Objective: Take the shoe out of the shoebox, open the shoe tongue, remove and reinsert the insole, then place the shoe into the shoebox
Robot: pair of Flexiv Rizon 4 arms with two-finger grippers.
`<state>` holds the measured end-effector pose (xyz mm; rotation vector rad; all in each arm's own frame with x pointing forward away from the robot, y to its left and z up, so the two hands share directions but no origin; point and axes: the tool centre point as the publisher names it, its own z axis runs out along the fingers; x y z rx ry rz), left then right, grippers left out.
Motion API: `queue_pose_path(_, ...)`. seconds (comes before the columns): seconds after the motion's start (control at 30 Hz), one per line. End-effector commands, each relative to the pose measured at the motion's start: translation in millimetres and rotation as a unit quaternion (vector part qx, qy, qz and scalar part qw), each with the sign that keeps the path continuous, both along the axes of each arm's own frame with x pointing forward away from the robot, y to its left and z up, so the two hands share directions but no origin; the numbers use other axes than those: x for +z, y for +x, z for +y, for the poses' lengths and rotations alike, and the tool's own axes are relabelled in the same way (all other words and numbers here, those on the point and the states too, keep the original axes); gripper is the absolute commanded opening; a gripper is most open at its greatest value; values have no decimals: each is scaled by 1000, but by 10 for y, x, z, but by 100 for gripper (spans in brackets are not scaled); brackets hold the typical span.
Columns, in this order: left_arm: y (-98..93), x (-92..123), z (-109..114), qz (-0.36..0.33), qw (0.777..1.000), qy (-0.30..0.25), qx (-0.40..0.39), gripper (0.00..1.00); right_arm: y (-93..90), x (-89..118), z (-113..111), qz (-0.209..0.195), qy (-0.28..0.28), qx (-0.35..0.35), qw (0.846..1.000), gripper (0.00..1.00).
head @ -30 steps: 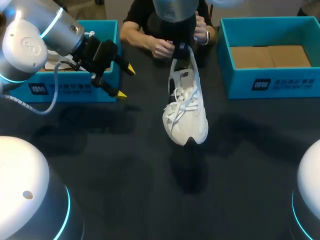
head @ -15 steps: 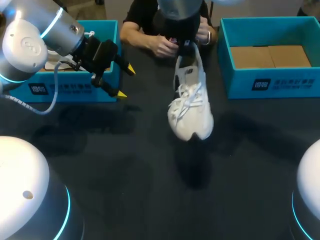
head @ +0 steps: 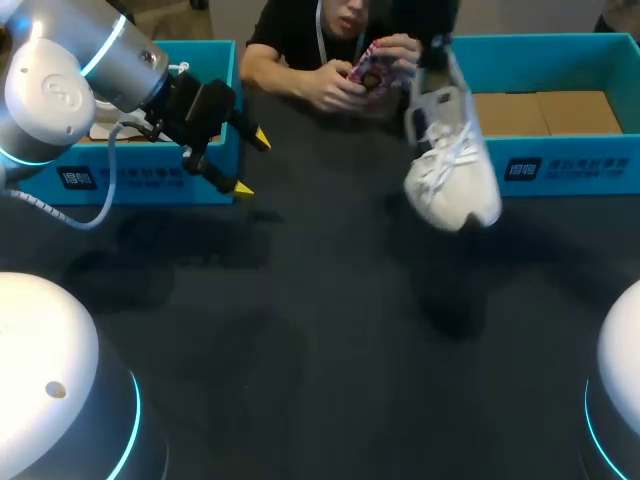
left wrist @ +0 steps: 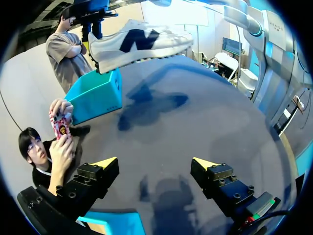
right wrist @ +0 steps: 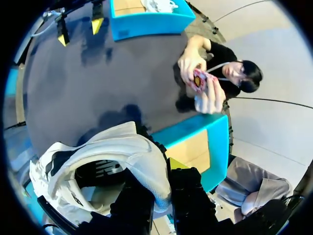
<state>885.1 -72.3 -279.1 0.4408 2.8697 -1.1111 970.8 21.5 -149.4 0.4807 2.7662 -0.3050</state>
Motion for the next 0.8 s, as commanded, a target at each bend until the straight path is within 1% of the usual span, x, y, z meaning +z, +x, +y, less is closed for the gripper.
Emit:
queue_pose_path(0.03,-9,5,5,0,1000,1,0,100,63,100,-472,-1,11,13,1000,0)
queue_pose_path(0.1,-9,5,5,0,1000,1,0,100,121,115,-643,-2,13,17,1000,0)
queue_pose_path(0.13,-9,5,5,0,1000,1,0,100,157,121,-765,6,2,12,1000,0)
queue_pose_path(0.2,-9,5,5,0,1000,1,0,100,187,144,-884,3,1,18,1000,0)
queue_pose_path(0.27,-9,5,5,0,1000,1,0,100,231,169,-1094,2,4,15,1000,0)
queue_pose_path(0.43,-9,5,5,0,1000,1,0,100,292,242,-1378,0,22,13,1000,0)
queue_pose_path(0.5,-9,5,5,0,1000,1,0,100,301,263,-1435,-4,28,9,1000,0)
queue_pose_path(0.53,-9,5,5,0,1000,1,0,100,313,292,-1492,-10,19,7,1000,0)
queue_pose_path(0.57,-9,5,5,0,1000,1,0,100,313,308,-1524,-13,19,-15,1000,0)
queue_pose_path(0.6,-9,5,5,0,1000,1,0,100,295,325,-1548,-25,32,-19,999,0)
queue_pose_path(0.8,-9,5,5,0,1000,1,0,100,295,325,-1548,-25,32,-19,999,0)
